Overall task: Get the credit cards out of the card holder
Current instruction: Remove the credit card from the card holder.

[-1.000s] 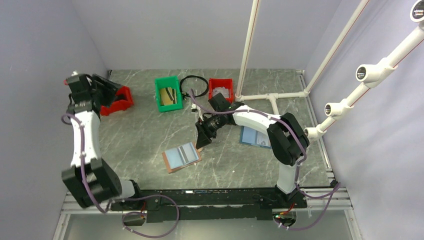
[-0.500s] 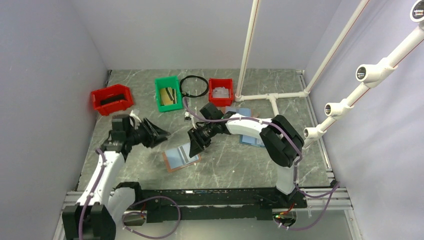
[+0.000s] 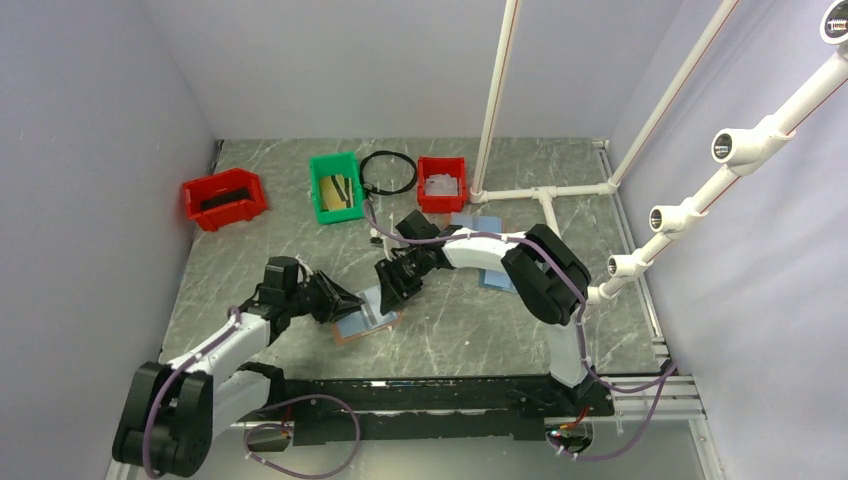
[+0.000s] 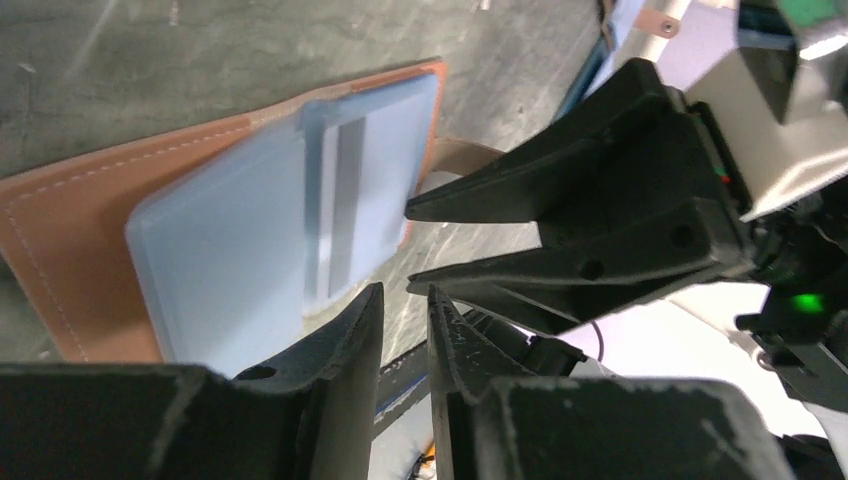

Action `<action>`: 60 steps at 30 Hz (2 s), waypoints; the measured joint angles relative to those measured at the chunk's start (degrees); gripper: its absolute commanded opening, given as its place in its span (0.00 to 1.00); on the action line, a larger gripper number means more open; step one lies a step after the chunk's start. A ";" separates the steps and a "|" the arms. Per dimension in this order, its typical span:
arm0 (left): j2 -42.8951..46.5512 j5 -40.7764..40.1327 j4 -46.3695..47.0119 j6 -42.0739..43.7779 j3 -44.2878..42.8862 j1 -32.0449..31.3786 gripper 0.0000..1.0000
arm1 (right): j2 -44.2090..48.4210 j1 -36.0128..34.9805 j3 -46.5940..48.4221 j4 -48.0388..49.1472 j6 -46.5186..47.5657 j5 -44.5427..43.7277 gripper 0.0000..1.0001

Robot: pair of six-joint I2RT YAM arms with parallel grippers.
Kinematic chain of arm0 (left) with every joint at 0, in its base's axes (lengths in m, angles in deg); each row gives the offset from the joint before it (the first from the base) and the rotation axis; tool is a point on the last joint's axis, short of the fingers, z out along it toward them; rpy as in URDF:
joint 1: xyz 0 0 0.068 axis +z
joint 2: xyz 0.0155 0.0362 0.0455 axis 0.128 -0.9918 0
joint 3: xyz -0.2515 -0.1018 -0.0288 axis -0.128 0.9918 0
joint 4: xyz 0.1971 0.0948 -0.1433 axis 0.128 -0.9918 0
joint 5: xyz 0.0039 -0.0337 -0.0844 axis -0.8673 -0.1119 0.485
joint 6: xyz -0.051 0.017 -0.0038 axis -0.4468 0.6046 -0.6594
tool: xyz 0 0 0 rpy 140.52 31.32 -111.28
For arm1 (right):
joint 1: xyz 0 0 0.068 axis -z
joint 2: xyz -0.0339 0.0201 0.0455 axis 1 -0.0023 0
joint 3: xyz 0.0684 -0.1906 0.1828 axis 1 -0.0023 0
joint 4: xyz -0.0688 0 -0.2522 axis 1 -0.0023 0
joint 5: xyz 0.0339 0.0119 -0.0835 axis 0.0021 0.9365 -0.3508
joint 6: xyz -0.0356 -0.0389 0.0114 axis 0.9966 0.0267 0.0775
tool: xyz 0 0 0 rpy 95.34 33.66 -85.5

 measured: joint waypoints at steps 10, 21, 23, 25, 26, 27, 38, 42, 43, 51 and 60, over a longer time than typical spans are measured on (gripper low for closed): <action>-7.30 -4.33 0.39 0.85 0.00 -1.42 0.33 | -1.09 0.00 1.73 -0.90 -0.61 -1.40 0.39; -13.18 -3.48 4.00 1.03 0.00 -1.46 0.35 | -2.73 -0.02 2.27 -0.83 -2.38 2.67 0.32; -13.60 -3.04 4.76 1.01 0.00 -1.46 0.37 | -3.78 -0.26 3.23 -0.72 -3.10 4.15 0.30; -13.81 -2.69 5.29 1.01 0.00 -1.46 0.39 | -4.74 -0.37 4.11 -0.46 -3.85 5.38 0.29; -13.88 -2.51 5.51 0.96 0.00 -1.46 0.40 | -5.07 -0.39 4.39 -0.31 -4.20 6.08 0.28; -13.90 -2.45 5.73 0.96 0.00 -1.46 0.42 | -5.27 -0.39 4.52 -0.02 -4.55 6.56 0.27; -12.37 -2.05 8.61 -0.92 0.76 -1.57 0.61 | -5.51 -1.18 4.85 3.87 -8.52 13.25 0.33; -9.62 -2.82 8.37 -2.32 1.53 -1.57 0.64 | -5.51 -1.60 4.85 5.05 -9.01 14.78 0.35; -8.52 -3.17 8.11 -2.69 1.81 -1.57 0.64 | -5.51 -1.79 4.85 5.27 -9.07 15.10 0.35; 0.96 -5.64 7.13 -6.69 5.25 -1.57 0.69 | -5.51 -3.32 5.33 5.95 -9.84 16.31 0.39; 1.68 -6.10 6.51 -8.22 6.69 -1.42 0.68 | -6.40 -3.76 6.82 6.54 -11.91 18.01 0.48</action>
